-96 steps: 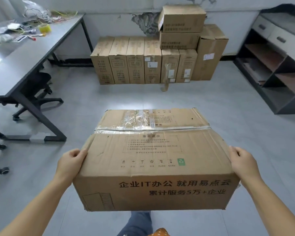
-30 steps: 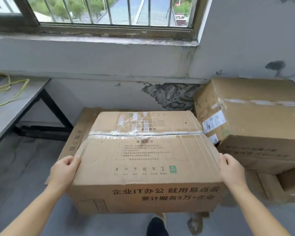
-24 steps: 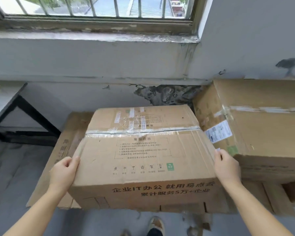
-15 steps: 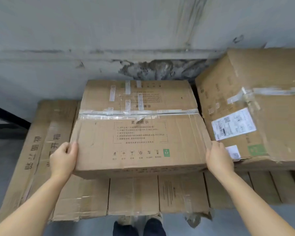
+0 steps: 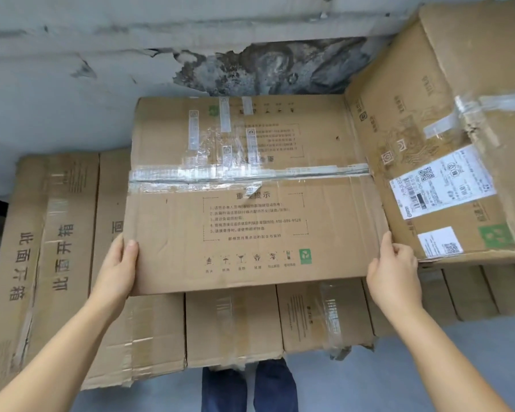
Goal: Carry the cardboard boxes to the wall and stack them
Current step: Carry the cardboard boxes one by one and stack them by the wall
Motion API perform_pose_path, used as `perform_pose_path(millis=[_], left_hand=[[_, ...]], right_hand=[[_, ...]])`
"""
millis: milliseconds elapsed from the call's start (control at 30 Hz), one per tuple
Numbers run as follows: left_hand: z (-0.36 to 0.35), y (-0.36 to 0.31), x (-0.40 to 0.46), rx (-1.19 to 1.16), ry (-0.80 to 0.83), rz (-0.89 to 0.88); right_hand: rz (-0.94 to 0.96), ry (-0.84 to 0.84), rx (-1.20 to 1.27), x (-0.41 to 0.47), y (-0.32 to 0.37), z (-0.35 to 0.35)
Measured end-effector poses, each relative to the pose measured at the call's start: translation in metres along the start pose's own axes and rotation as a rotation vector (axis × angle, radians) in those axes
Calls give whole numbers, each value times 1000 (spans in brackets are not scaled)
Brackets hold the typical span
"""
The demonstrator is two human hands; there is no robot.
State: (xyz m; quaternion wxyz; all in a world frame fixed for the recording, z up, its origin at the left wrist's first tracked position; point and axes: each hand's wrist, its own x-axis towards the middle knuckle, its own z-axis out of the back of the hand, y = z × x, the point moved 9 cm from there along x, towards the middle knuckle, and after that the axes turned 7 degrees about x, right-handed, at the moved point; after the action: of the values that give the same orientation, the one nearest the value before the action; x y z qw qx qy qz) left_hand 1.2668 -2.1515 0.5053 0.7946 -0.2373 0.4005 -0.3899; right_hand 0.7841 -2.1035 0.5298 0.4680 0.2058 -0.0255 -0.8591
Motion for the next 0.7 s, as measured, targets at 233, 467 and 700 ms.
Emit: perform_pose_path(millis=[233,467,700], left_hand=[[-16,10,-13,69,-24,-11],[-4,-6,-24,158,65,84],[38,-98,-129,151,104,-239]], right_hand=[[-4,19,-33,-4,-9,-5],[14,143,50,-33,-4,13],[149,207,569,-110,-7,84]])
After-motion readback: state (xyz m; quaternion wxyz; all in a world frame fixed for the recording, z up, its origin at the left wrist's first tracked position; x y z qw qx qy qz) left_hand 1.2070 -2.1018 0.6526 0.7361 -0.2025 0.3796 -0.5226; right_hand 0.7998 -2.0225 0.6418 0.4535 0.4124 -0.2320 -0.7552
